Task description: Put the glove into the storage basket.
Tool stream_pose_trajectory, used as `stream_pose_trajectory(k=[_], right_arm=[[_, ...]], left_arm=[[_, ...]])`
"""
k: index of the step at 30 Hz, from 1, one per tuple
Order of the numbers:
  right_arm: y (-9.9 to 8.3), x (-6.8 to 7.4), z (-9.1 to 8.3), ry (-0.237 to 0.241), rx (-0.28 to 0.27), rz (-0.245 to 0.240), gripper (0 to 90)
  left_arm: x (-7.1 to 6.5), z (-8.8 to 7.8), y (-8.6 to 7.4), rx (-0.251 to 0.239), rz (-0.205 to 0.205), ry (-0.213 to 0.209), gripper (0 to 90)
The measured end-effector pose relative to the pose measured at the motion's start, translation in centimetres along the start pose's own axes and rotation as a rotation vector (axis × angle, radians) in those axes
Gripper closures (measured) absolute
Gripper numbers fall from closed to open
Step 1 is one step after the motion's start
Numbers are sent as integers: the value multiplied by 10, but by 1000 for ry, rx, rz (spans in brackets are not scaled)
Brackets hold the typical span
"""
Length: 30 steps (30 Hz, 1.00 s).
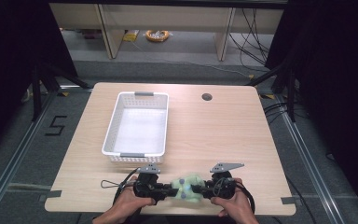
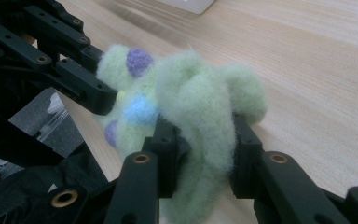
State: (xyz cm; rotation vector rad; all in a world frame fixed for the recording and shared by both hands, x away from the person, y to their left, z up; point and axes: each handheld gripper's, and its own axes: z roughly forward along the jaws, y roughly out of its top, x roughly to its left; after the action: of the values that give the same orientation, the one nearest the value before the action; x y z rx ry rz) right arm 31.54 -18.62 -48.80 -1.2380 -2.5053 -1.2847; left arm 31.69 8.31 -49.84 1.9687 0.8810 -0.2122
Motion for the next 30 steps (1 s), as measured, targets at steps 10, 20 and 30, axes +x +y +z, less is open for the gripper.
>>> stream_pose_trajectory(k=[10,20,30], right_arm=[[10,5,-1,-5,-6,-22,692],[31,13,-2,3,-24,-75,693],[55,20,0,3,-33,-78,692]], left_arm=[[1,-11,4,-17,-2,17,741],[4,-28,16,-49,12,12,737],[10,-49,32,-45,25,31,735]])
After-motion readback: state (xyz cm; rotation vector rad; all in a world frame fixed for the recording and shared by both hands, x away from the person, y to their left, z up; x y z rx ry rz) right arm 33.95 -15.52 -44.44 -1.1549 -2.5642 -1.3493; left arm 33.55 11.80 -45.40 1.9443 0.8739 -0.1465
